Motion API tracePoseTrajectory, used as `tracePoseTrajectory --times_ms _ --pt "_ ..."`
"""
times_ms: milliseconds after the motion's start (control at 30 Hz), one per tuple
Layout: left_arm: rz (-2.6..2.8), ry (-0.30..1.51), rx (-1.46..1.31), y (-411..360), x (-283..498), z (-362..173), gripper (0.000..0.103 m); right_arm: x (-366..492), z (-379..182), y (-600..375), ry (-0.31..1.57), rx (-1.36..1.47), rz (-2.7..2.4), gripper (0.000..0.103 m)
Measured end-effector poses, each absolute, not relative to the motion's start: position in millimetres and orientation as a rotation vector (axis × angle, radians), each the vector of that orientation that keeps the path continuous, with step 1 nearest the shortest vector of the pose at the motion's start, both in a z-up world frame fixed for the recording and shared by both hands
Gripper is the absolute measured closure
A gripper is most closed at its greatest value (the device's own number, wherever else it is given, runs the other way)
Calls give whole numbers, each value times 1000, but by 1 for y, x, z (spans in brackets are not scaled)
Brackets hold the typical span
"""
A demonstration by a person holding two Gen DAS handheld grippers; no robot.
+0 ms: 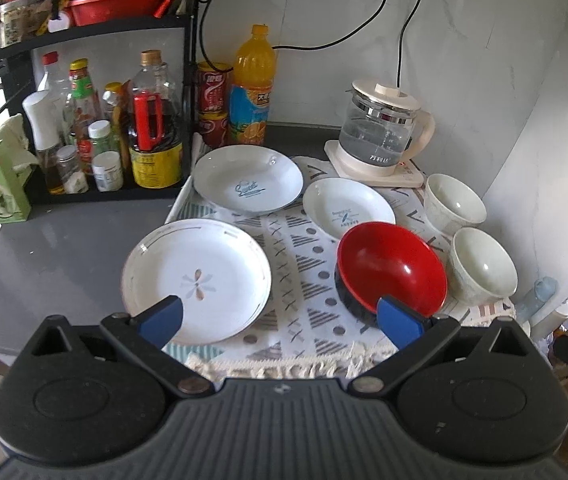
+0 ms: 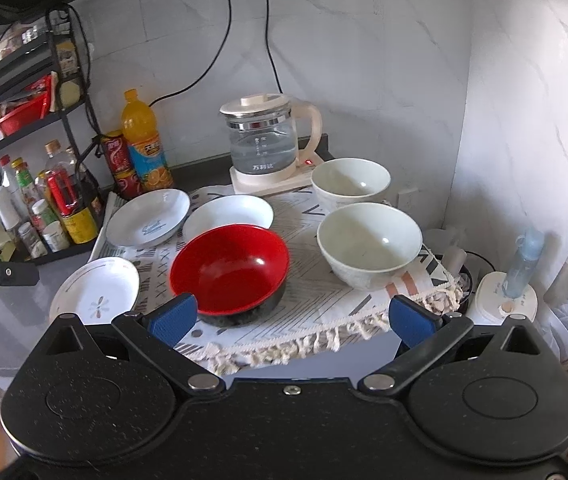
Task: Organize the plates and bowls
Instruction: 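Move both grippers to the large white bowl and close them on its rim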
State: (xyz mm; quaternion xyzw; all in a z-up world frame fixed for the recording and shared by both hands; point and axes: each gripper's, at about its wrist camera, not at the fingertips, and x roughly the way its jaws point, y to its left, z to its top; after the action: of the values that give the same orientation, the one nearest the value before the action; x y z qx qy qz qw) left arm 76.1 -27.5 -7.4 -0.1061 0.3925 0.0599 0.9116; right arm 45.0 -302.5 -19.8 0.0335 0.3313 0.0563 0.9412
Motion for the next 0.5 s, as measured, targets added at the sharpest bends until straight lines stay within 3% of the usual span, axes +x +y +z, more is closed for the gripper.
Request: tracePoseTrajectory --times_ms 500 --pt "52 850 -230 -64 194 -15 1 123 -29 -329 703 76 102 0"
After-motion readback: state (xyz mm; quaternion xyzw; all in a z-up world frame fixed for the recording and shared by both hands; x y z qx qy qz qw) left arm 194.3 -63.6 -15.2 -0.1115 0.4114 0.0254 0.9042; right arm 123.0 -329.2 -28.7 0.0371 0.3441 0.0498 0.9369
